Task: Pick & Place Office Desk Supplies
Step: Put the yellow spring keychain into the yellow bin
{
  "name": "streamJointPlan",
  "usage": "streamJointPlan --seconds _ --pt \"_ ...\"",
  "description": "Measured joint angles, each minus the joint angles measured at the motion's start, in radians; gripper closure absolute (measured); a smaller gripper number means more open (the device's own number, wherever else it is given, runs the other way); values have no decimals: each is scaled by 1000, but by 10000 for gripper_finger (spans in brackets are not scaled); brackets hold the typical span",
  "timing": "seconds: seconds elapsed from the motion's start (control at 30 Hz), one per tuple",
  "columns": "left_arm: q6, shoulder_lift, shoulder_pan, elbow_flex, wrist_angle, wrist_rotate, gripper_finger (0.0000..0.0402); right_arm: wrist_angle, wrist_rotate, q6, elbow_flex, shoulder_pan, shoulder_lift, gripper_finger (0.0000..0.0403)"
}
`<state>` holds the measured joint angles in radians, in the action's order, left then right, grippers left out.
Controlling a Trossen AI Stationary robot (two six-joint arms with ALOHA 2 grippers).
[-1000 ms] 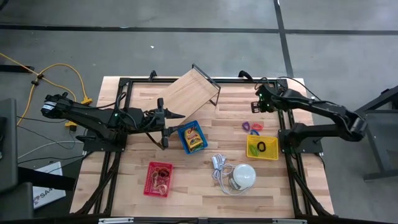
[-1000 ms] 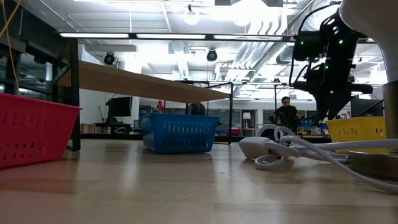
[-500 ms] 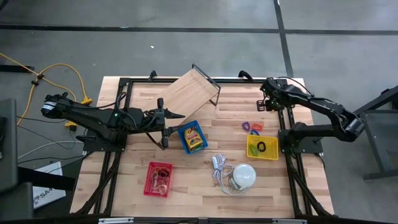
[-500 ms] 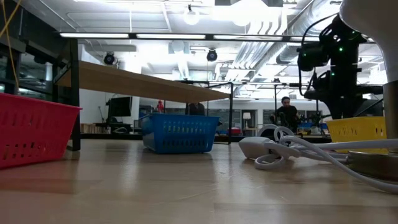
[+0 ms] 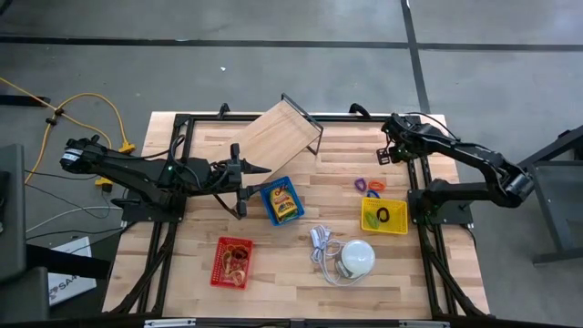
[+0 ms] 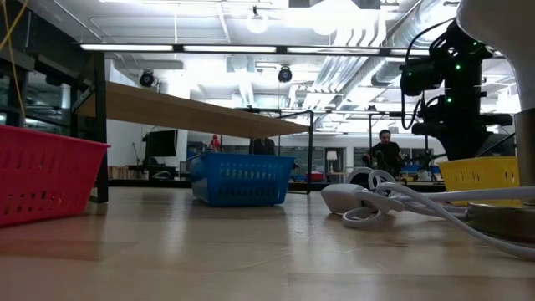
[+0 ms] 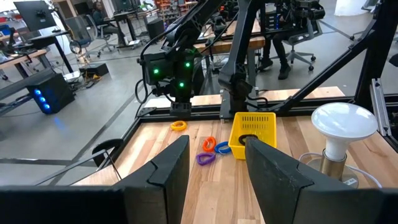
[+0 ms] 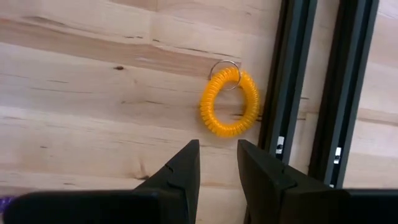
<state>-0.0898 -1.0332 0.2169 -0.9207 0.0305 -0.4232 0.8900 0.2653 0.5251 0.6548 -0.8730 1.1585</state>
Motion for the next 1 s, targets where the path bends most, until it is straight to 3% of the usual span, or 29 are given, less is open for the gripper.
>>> streamJointPlan --seconds 0.47,1.0 --pt "0 0 0 0 0 0 252 -79 47 21 0 1 199 307" --pt "0 0 0 0 0 0 252 -110 49 0 0 1 225 307"
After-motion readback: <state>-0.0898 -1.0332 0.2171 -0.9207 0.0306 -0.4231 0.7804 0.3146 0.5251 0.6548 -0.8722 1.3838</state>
